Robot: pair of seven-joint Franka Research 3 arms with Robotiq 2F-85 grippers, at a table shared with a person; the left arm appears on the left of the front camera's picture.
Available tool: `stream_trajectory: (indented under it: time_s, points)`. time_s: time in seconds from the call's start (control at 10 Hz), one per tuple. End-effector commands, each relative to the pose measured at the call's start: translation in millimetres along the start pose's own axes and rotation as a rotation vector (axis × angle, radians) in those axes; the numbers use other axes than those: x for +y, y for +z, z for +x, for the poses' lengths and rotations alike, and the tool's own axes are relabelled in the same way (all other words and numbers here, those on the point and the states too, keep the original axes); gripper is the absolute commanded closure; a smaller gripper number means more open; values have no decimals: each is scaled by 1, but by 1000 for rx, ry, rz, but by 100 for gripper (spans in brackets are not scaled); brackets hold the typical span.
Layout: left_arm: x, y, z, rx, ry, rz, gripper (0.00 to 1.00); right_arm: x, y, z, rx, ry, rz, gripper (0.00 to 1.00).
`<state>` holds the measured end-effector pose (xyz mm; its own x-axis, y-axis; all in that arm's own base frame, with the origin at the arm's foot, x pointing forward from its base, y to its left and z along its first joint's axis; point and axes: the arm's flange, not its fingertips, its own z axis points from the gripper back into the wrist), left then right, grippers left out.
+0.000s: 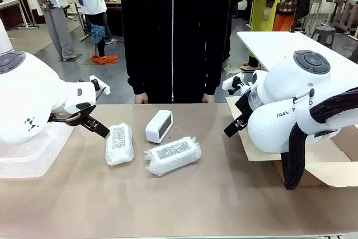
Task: Separate and place wrapped and unwrapped clocks.
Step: Pick up the Digital clock indicated by the person.
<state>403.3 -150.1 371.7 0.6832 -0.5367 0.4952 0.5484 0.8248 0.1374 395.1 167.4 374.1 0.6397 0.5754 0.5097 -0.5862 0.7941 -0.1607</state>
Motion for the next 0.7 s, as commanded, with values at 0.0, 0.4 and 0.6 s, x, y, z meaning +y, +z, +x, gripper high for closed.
stream_trajectory:
  time_s: [0.0, 0.4, 0.6]
  points:
    - [0, 0, 0, 0, 0, 0, 0, 0, 0, 0, 0, 0, 0, 0]
    - [0, 0, 0, 0, 0, 0, 0, 0, 0, 0, 0, 0, 0, 0]
    - [0, 0, 0, 0, 0, 0, 0, 0, 0, 0, 0, 0, 0, 0]
